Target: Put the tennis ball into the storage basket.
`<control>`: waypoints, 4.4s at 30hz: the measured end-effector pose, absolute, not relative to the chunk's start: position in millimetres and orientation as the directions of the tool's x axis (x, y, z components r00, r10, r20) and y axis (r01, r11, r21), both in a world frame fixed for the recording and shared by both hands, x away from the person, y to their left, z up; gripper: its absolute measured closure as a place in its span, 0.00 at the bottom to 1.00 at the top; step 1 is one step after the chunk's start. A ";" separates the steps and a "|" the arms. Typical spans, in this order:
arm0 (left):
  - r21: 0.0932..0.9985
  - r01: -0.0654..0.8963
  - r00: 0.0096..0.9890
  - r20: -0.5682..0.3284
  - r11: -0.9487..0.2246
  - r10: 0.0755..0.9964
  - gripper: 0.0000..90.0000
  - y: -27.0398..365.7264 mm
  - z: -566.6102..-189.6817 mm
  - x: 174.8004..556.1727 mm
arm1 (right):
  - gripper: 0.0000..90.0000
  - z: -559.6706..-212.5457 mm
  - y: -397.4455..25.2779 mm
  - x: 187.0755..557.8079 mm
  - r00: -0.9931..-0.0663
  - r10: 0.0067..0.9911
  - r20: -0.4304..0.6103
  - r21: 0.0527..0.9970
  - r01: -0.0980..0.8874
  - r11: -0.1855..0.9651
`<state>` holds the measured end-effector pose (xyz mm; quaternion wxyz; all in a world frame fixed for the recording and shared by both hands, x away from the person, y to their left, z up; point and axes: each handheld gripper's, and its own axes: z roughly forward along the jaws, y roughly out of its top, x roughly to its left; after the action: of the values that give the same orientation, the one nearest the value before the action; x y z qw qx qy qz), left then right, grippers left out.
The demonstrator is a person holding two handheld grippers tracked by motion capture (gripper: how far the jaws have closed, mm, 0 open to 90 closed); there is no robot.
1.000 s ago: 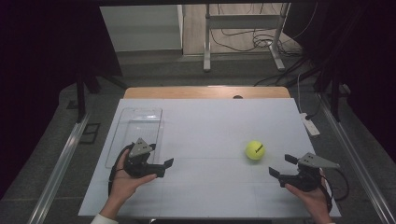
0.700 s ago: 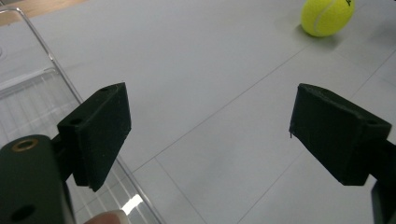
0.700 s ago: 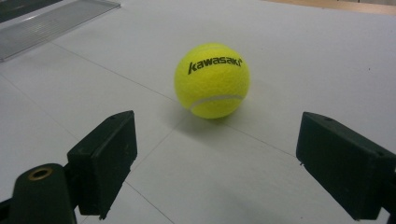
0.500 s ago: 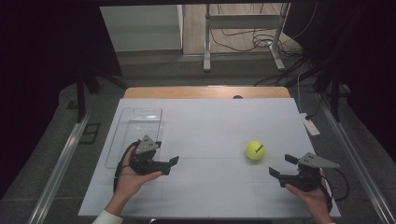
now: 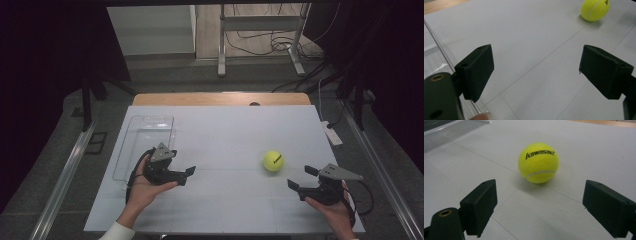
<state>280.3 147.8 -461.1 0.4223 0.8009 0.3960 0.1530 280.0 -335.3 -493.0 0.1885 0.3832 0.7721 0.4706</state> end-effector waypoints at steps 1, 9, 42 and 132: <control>0.797 0.506 0.640 -0.090 -0.330 0.763 0.15 147.1 -461.1 280.7 | 0.14 -493.0 -335.4 280.0 -0.635 0.769 0.070 0.871 0.414 0.263; 0.793 0.508 0.644 -0.090 -0.337 0.760 0.15 143.6 -461.5 284.6 | 0.14 -493.4 -335.1 280.0 -0.636 0.769 0.069 0.870 0.415 0.265; 0.778 0.494 0.689 -0.077 -0.389 0.721 0.14 114.4 -457.5 301.8 | 0.14 -493.9 -335.5 280.0 -0.635 0.769 0.066 0.869 0.415 0.268; 0.755 0.479 0.775 -0.123 -0.448 0.620 0.13 26.7 -442.8 358.2 | 0.12 -501.2 -327.1 286.6 -0.659 0.749 0.070 0.856 0.425 0.294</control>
<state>358.2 26.7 -442.8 0.4133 0.8465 0.3244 0.0855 286.6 -327.1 -501.2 0.1753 0.3740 0.7849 0.4618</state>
